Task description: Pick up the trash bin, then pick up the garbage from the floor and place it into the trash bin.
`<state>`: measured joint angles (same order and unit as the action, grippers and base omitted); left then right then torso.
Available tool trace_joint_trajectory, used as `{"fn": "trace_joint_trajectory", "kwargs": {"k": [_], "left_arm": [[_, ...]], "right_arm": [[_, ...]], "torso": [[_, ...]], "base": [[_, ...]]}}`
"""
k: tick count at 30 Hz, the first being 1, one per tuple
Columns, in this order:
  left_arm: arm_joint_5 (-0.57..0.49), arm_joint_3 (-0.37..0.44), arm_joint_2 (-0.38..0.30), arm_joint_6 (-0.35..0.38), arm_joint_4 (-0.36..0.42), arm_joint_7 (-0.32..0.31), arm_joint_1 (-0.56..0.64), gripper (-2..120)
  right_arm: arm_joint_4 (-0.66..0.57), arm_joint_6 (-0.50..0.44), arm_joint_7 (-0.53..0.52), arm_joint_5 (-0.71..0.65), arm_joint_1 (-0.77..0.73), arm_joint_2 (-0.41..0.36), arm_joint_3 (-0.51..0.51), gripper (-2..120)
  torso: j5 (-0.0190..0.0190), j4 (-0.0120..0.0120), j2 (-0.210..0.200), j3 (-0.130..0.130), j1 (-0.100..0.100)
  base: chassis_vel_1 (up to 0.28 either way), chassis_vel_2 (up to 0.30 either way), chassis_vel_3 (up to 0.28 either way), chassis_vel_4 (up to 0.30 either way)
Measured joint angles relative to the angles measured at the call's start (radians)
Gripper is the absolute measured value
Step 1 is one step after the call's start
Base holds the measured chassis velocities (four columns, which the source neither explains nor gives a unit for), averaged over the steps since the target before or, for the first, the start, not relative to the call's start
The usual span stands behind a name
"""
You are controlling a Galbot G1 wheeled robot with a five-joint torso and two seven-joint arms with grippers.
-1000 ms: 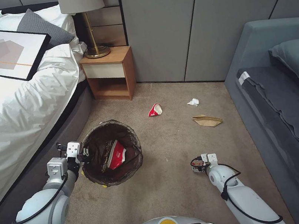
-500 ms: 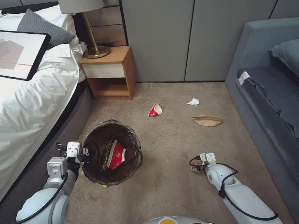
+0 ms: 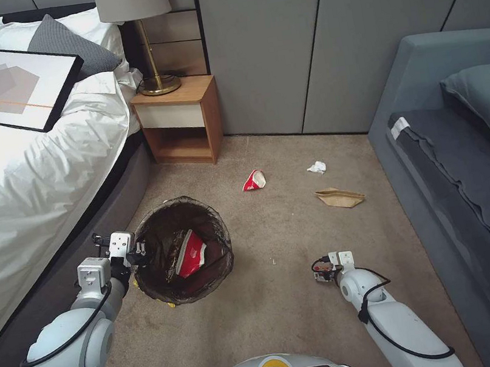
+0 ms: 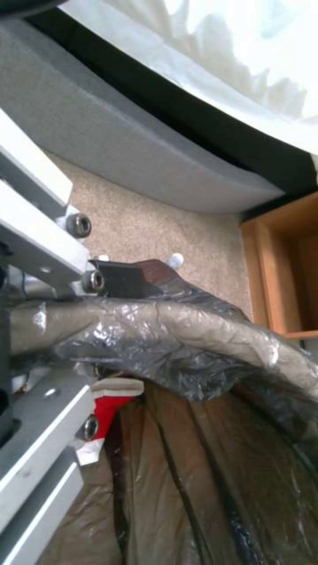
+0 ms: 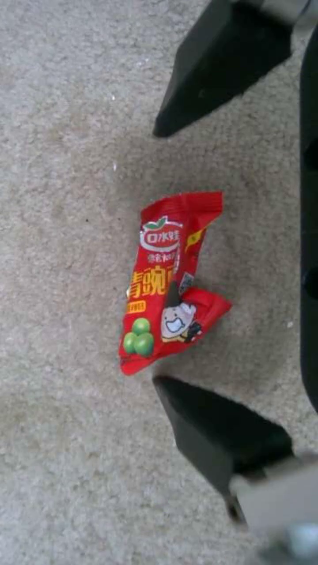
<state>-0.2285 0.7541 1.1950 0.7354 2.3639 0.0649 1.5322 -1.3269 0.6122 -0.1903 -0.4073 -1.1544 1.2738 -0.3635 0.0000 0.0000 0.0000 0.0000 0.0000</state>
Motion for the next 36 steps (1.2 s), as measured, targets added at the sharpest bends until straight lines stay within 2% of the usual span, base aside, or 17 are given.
{"fn": "trace_joint_trajectory", "kwargs": {"k": [2,4,5,8,12,13,18,23,25,29,32,36], "left_arm": [[0.0,0.0,0.0,0.0,0.001,0.0,0.0,0],[0.0,0.0,0.0,0.0,0.003,0.0,0.0,0],[0.0,0.0,0.0,0.0,0.003,0.0,0.0,0],[-0.001,-0.001,-0.001,0.0,0.006,0.0,0.0,0],[-0.001,-0.001,-0.002,0.0,0.007,0.0,0.002,0],[-0.001,-0.001,-0.004,0.0,0.007,0.001,0.003,0],[-0.002,-0.001,-0.005,0.0,0.008,0.001,0.002,0],[-0.002,-0.001,-0.004,0.0,0.008,0.001,0.0,0],[-0.002,-0.001,-0.004,0.0,0.007,0.002,-0.002,0],[-0.002,-0.001,-0.004,0.0,0.005,0.002,-0.003,0],[-0.002,-0.001,-0.003,0.0,0.003,0.003,-0.003,0],[-0.001,0.0,-0.002,-0.001,0.002,0.003,-0.003,0]], "right_arm": [[0.003,0.0,0.001,0.0,0.002,0.001,-0.001,89],[0.009,0.0,0.003,0.0,0.004,0.005,-0.003,80],[0.009,0.0,0.003,0.0,0.004,0.005,-0.003,80],[0.017,-0.003,0.007,0.007,0.002,0.012,-0.003,63],[0.018,-0.005,0.009,0.012,0.0,0.014,-0.003,56],[0.018,-0.005,0.011,0.013,0.0,0.014,-0.003,51],[0.017,-0.004,0.015,0.013,0.003,0.009,-0.002,39],[0.017,-0.004,0.015,0.016,0.002,0.008,-0.003,29],[0.02,-0.005,0.014,0.02,0.001,0.01,-0.006,21],[0.024,-0.006,0.012,0.025,0.002,0.011,-0.008,14],[0.027,-0.008,0.012,0.026,0.003,0.012,-0.01,0],[0.029,-0.01,0.011,0.026,0.003,0.012,-0.011,0]], "torso": [[0.0,0.0,0.0,0.0,0.0],[-0.0002,0.0,0.0,0.0,0.0],[-0.0002,0.0,0.0,0.0,0.0],[-0.0005,-0.0003,0.0,0.0,0.0],[-0.0003,0.0003,0.0,0.0,0.0],[-0.0001,0.0004,0.0,0.0,0.0],[0.0007,0.0007,0.0,0.0,0.0],[0.0008,0.0005,0.0,0.0,0.0],[0.0002,0.0003,0.0,0.0,0.0],[0.0004,0.0002,0.0,0.0,0.0],[0.0002,0.0,0.0,0.0,0.0],[0.0,0.0,0.0,0.0,0.0]], "base": [[0.0,0.0,0.0,0.0],[0.0,0.0,0.0,0.0],[0.0,0.0,0.0,0.0],[0.0,0.0,0.0,0.0],[0.0,0.0,0.0,0.0],[0.0,0.0,0.0,0.0],[0.0,0.0,0.0,0.0],[0.0,0.0,0.0,0.0],[0.0,0.0,0.0,0.0],[0.0,0.0,0.0,0.0],[0.0,0.0,0.0,0.0],[0.0,0.0,0.0,0.0]]}}
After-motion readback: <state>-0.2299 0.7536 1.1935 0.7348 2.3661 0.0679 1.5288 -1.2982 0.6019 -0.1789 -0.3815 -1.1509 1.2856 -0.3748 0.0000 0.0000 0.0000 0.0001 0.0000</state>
